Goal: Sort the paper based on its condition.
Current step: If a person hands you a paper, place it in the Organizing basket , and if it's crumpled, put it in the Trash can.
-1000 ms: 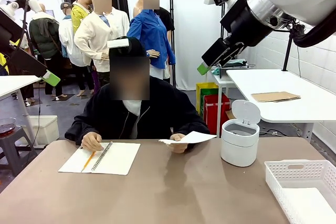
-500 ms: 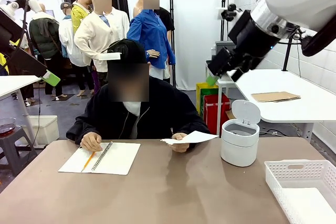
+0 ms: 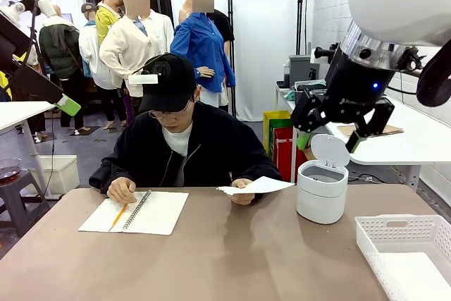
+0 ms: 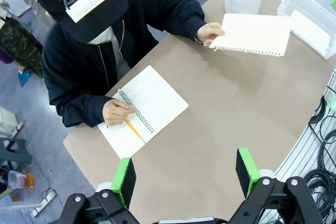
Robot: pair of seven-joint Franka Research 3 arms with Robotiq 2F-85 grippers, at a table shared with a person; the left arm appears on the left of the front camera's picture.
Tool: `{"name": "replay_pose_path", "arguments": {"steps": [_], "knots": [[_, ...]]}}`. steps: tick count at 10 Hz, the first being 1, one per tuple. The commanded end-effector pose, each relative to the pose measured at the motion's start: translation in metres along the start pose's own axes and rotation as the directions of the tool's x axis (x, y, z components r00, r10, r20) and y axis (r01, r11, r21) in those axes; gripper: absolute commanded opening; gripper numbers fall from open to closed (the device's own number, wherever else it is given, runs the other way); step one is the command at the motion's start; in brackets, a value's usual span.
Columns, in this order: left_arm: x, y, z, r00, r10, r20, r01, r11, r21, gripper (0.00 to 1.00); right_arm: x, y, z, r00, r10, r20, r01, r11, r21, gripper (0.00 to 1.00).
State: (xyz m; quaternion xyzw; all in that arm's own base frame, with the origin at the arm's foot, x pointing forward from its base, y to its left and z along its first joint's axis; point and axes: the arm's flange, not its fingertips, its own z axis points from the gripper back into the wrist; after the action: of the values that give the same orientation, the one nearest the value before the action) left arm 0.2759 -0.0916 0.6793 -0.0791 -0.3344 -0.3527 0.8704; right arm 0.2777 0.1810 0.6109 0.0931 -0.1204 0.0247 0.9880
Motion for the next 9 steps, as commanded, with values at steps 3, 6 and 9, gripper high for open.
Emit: {"name": "replay_pose_path", "arguments": {"steps": [3, 6, 9], "knots": [[-0.001, 0.0, 0.001, 1.0, -0.002, -0.002, 0.002, 1.0, 0.0, 1.0, -0.015, -0.004, -0.033, 0.968, -0.227, -0.112, 0.234, 0.971, 0.056, 1.0], [-0.001, 0.0, 0.001, 1.0, -0.002, -0.002, 0.002, 1.0, 0.0, 1.0, -0.017, -0.002, -0.016, 0.983, -0.157, -0.09, 0.156, 0.988, -0.021, 1.0], [-0.001, 0.0, 0.001, 1.0, -0.002, -0.002, 0.002, 1.0, 0.0, 1.0, -0.008, 0.012, -0.038, 0.955, -0.283, -0.093, 0.285, 0.959, 0.009, 1.0]]}}
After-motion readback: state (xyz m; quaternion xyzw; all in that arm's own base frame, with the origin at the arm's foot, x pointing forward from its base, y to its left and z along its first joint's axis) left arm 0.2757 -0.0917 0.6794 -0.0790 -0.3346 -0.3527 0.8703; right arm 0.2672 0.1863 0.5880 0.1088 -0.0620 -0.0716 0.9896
